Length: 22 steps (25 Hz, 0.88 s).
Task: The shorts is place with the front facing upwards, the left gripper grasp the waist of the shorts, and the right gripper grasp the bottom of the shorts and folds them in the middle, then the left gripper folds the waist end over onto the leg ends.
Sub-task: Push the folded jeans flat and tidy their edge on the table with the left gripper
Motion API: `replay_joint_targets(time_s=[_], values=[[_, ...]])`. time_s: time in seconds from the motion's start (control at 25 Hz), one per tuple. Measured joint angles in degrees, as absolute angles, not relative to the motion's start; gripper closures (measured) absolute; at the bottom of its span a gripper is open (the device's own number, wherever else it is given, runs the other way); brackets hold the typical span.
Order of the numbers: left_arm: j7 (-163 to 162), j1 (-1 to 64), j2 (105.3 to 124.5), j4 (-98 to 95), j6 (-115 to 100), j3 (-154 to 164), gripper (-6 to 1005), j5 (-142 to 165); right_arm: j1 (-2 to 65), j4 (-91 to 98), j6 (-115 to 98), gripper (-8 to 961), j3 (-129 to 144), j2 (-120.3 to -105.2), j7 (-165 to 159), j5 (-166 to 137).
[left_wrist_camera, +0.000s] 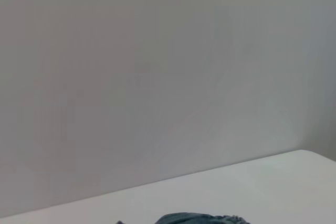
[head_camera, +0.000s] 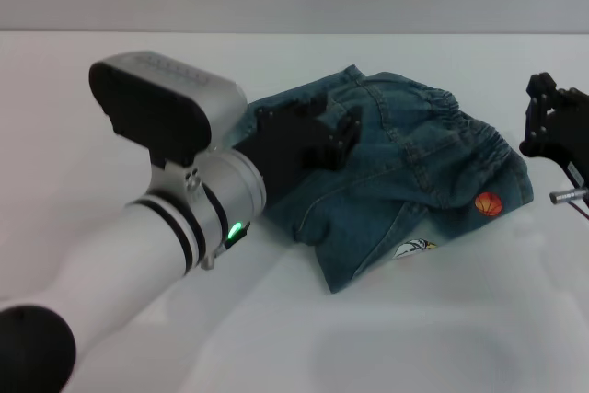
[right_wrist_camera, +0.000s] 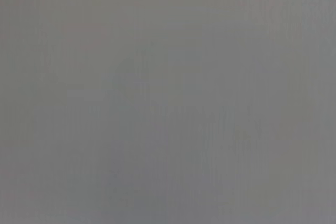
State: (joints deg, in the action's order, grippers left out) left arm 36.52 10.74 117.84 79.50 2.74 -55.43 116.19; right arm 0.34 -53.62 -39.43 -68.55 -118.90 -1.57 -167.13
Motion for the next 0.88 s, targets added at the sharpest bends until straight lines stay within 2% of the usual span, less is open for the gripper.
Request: replay_joint_targets(time_s=[0.4, 0.6, 0.76, 0.88], values=[[34.9, 9.8, 117.86, 74.8, -7.9, -47.0, 800, 119.1, -0.4, -50.2, -42.0, 954, -68.4, -118.92, -2.1, -166.8], [26.0, 11.1, 117.58, 69.5, -22.2, -41.5, 910, 122.3, -0.4, -49.5, -42.7, 954, -68.4, -118.92, -2.5, -166.8], [22.6, 11.4, 117.57, 68.1, -24.0, -41.0, 956, 124.9, -0.6, -49.2, -43.7, 953, -68.4, -118.92, -2.6, -166.8], [7.0, 12.1, 117.69, 61.6, -31.5, -39.2, 990, 135.3, -0.8, -48.7, -43.9, 953, -68.4, -118.92, -2.7, -166.8]])
